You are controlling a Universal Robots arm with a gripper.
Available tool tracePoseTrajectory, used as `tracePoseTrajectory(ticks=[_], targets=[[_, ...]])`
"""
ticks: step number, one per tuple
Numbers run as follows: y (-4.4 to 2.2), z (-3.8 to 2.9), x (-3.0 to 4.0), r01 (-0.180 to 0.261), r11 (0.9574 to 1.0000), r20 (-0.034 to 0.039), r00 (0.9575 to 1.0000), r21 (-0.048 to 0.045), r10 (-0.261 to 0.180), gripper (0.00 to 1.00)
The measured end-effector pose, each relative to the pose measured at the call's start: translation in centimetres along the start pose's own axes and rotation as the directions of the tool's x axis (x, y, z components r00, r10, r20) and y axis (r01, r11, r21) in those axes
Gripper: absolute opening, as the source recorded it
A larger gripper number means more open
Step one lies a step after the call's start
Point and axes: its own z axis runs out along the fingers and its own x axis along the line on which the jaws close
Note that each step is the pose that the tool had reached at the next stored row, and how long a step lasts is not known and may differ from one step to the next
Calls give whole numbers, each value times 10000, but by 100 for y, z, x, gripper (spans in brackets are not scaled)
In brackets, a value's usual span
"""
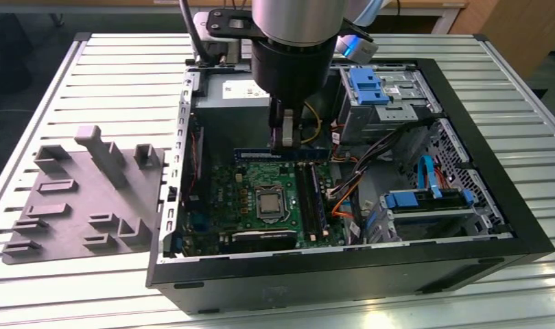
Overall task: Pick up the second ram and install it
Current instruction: 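Insert the second ram into the second slot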
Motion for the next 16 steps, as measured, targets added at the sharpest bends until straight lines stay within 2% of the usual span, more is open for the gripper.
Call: tracePoseTrajectory(ticks=[16], targets=[[0, 1, 0, -613, 9981, 22, 9981, 13, 613, 11]])
